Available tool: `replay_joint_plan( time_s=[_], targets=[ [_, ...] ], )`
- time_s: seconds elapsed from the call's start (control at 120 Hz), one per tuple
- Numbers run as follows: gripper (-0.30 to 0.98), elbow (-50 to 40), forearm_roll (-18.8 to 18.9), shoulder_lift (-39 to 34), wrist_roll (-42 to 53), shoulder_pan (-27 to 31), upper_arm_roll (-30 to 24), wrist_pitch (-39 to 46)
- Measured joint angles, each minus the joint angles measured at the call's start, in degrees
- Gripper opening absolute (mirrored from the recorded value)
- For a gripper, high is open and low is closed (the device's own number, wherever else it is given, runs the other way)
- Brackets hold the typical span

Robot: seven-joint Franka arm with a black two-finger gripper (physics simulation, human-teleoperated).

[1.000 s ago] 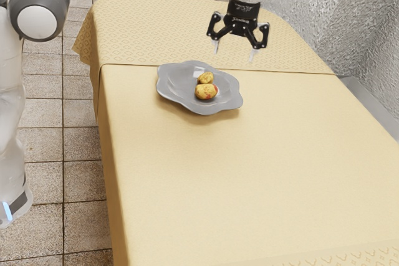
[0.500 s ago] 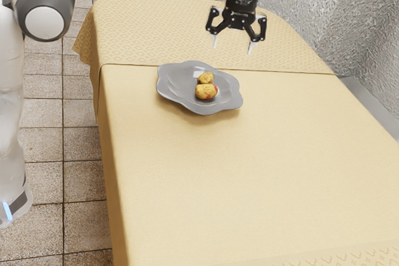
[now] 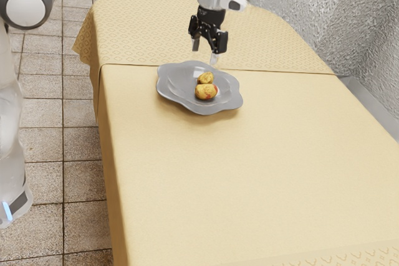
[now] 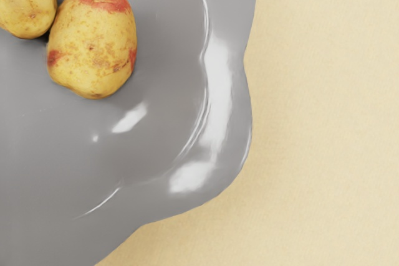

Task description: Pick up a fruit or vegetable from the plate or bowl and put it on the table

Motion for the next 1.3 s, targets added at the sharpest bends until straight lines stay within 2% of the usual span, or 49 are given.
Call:
replay_joint_plan(
  time_s=[0.05, 0.167, 0.392, 0.525, 0.783, 0.9, 0.967, 1.1, 1.3],
  targets=[
    [0.69, -2.7, 0.1, -2.0, 4.6, 0.0, 0.1, 1.5],
    [0.68, -8.0, 0.0, -4.8, 13.9, -4.5, 0.1, 4.2],
    [0.69, -9.2, -0.2, -2.2, 27.6, -3.3, 1.3, 7.0],
    [0.69, -9.2, -0.4, -0.2, 33.6, -3.4, 5.5, 7.7],
    [0.69, -8.2, -0.3, 3.8, 42.3, 5.9, 6.7, 8.3],
    [0.69, -4.9, -0.2, 6.0, 45.4, 9.4, 6.4, 8.4],
    [0.69, -3.1, -0.1, 7.4, 46.9, 8.3, 5.5, 8.6],
    [0.68, -2.2, -0.1, 8.5, 49.4, 1.0, 4.7, 9.2],
    [0.68, -2.3, -0.5, 10.0, 52.4, 2.7, 4.6, 10.4]
  ],
)
